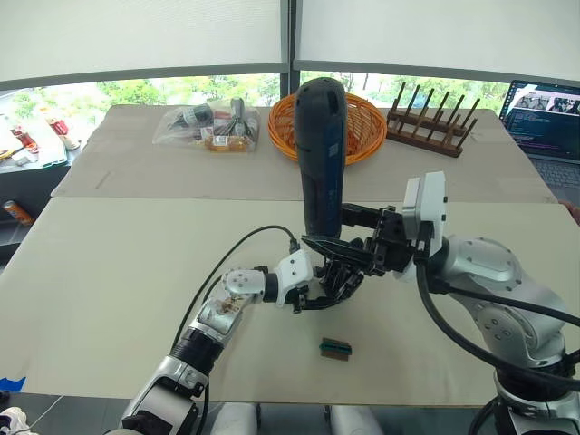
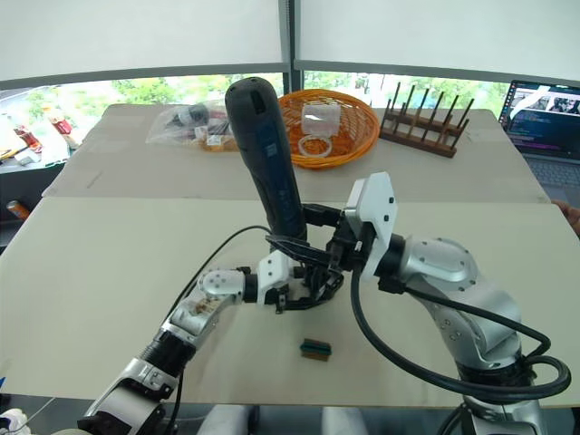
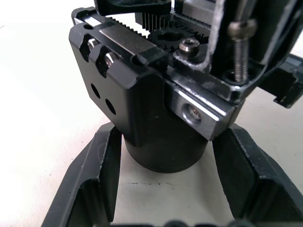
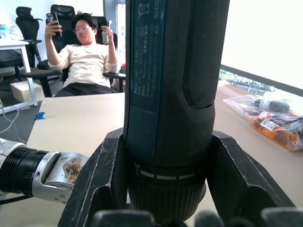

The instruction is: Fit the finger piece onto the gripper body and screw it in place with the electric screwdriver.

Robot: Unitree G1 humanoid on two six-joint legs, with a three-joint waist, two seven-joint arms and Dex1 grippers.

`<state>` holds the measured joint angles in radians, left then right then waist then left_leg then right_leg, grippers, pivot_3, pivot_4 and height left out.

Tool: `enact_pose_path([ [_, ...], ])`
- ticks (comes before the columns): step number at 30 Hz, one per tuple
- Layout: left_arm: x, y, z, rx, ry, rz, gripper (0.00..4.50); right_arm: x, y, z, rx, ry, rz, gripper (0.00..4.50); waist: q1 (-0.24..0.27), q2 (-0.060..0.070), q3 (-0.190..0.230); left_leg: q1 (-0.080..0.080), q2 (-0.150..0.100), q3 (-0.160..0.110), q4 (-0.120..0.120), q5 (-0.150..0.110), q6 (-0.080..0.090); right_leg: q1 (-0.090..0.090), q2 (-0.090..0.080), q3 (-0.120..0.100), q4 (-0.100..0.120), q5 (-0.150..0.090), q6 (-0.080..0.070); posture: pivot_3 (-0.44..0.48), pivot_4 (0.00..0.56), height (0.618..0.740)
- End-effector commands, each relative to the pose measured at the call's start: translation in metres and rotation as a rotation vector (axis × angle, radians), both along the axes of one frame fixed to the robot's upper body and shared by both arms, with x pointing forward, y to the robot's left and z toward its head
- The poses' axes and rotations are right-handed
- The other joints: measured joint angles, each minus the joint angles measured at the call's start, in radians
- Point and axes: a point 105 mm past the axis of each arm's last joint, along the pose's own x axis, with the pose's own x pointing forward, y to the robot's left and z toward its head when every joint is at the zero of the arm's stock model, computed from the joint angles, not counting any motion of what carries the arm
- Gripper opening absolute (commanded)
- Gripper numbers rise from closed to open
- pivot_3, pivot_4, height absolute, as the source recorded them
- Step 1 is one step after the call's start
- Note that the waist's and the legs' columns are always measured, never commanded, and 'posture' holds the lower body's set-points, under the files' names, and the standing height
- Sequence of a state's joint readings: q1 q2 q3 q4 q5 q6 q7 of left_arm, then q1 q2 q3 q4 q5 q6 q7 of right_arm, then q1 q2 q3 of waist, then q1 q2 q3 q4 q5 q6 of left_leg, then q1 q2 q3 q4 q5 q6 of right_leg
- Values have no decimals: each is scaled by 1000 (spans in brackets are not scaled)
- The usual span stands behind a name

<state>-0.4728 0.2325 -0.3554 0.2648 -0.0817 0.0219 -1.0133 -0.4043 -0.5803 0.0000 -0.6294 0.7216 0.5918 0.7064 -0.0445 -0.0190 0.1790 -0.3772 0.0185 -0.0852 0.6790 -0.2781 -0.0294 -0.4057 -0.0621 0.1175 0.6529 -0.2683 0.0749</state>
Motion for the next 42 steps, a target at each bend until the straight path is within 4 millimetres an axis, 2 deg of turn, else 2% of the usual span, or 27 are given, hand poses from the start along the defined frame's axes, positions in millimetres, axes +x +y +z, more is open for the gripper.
enact_pose_path([
  [1,1,-1,8,-16,-27,-13,2301,-2,-3,0,21,13,-2,1933,0,0,0,0,0,0,0,0,0,0,0,0,0,0,0,0,150,740],
  [15,2,-2,9,-18,-28,-13,2301,5,-12,-2,28,25,-36,1933,0,0,0,0,0,0,0,0,0,0,0,0,0,0,0,0,150,740],
  [27,4,-2,11,-16,-29,-18,2301,-11,-4,4,26,-36,60,1933,0,0,0,0,0,0,0,0,0,0,0,0,0,0,0,0,150,740],
  [32,4,-3,11,-16,-30,-21,2301,-11,-4,3,23,-40,63,1933,1,0,0,0,0,0,0,0,0,0,0,0,0,0,0,0,150,740],
  [42,5,-2,11,-13,-32,-21,2301,0,-7,-13,-49,-10,11,1933,1,0,0,0,0,0,0,0,0,0,0,0,0,0,0,0,150,740],
])
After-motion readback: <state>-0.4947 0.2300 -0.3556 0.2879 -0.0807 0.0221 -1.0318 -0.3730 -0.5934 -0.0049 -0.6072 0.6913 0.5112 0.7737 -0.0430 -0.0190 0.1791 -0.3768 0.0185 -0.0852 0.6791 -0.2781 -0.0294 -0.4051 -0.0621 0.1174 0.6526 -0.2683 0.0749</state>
